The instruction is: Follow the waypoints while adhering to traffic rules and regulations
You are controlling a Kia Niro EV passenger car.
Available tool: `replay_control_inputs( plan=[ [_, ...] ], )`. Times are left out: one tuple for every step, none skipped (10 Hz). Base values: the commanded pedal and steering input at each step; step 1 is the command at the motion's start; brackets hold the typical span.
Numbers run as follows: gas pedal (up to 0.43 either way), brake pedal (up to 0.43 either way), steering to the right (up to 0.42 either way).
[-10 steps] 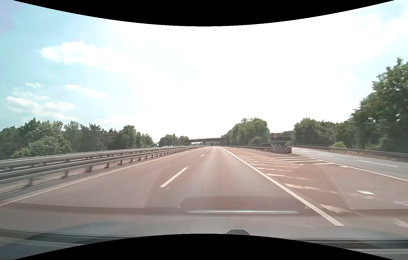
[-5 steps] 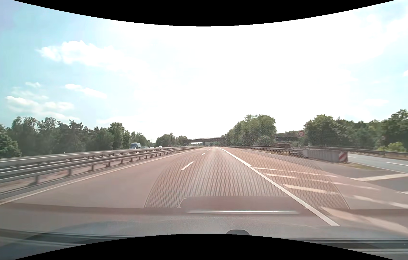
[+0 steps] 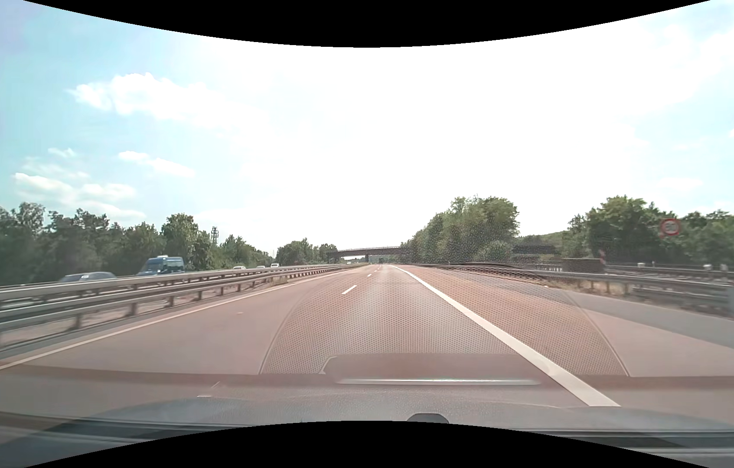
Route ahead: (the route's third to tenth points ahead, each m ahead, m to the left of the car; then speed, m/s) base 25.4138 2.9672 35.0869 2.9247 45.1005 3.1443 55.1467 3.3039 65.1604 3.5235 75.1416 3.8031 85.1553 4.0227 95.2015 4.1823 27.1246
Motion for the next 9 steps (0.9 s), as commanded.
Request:
replay_control_inputs(
  plan=[
    [0.157, 0.000, -0.008],
    [0.157, 0.000, -0.008],
    [0.157, 0.000, -0.008],
    [0.157, 0.000, -0.008],
    [0.157, 0.000, -0.008],
    [0.157, 0.000, -0.008],
    [0.157, 0.000, -0.008],
    [0.157, 0.000, -0.008],
    [0.157, 0.000, -0.007]
  ],
)
